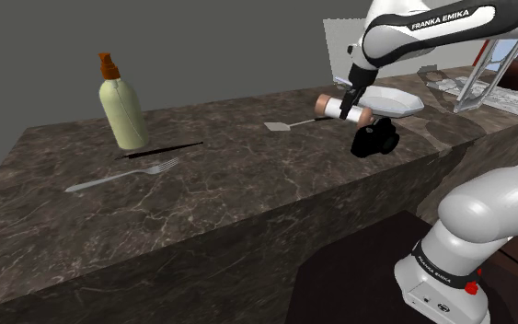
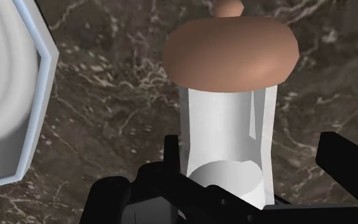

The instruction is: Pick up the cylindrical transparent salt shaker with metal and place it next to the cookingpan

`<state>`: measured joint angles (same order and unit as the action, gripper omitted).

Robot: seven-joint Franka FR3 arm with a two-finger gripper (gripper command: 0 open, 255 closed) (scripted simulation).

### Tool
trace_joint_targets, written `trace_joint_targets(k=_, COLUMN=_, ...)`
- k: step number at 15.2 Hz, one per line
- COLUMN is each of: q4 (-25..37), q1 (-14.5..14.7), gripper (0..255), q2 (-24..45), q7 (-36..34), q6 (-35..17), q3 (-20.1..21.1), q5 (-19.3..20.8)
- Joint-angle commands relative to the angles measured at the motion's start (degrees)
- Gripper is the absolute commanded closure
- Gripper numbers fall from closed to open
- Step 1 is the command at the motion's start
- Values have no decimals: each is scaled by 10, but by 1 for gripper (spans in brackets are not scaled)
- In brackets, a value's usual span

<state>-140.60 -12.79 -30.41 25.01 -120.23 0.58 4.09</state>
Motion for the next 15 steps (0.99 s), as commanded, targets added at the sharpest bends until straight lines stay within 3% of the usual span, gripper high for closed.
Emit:
trace_joint_targets(k=1, q4=-10, q1=3, gripper=255, q2=6, q7=0, q6=6, q3=2, q5=-22)
trace_joint_targets(k=6, q4=-13, q1=1, gripper=255, q2=9, q7=2, q6=-2, q3=0, q5=-20)
trace_joint_targets(k=8, q4=3, q1=22, gripper=255, q2=0, q7=-9, q6=23, q3=-13, q5=-12)
trace_joint_targets(k=15, q4=52, q1=23, gripper=255, q2=-6, q7=-7, q6=79, q3=-13, q5=-14)
